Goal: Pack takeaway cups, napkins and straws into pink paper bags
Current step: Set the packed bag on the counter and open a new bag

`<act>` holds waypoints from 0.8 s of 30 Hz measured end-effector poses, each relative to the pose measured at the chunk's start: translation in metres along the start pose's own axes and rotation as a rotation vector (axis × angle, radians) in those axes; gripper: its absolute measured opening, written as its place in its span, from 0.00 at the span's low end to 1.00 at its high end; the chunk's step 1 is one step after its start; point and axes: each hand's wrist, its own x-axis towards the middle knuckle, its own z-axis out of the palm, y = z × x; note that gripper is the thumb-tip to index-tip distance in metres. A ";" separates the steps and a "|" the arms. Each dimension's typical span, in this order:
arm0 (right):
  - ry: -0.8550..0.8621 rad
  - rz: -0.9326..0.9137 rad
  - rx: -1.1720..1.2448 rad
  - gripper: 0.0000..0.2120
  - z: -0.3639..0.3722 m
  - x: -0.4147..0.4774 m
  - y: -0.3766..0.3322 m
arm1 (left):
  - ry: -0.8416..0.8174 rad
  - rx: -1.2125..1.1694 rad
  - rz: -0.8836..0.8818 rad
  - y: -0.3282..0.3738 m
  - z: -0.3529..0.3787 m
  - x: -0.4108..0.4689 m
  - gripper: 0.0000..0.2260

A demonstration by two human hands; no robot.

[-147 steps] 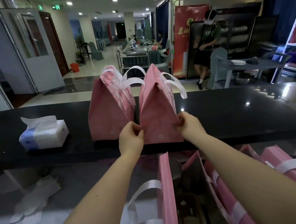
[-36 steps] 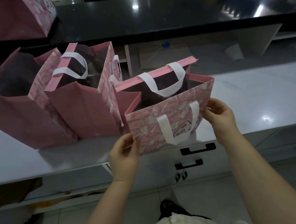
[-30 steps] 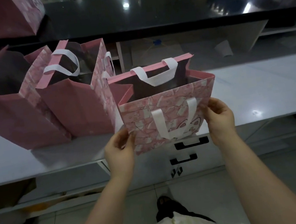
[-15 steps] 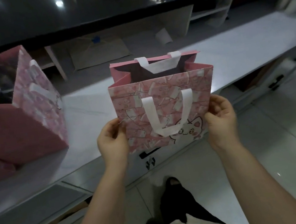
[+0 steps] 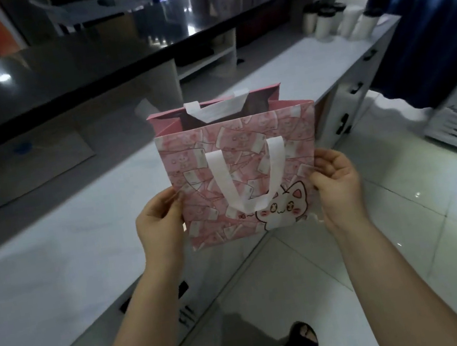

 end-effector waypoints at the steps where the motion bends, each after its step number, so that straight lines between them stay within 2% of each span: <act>1: 0.011 -0.010 0.001 0.14 -0.015 0.015 -0.008 | -0.027 0.003 0.011 -0.001 0.024 0.004 0.11; 6: 0.054 -0.033 -0.021 0.16 -0.095 0.089 -0.045 | -0.160 0.009 0.016 -0.016 0.146 0.022 0.10; 13: 0.240 0.022 -0.009 0.13 -0.209 0.159 -0.066 | -0.308 0.040 -0.045 -0.063 0.297 0.024 0.09; 17: 0.406 0.069 -0.014 0.15 -0.258 0.187 -0.065 | -0.395 0.053 -0.133 -0.093 0.359 0.020 0.09; 24: 0.535 0.098 -0.025 0.16 -0.296 0.250 -0.061 | -0.541 0.089 -0.196 -0.128 0.452 0.069 0.08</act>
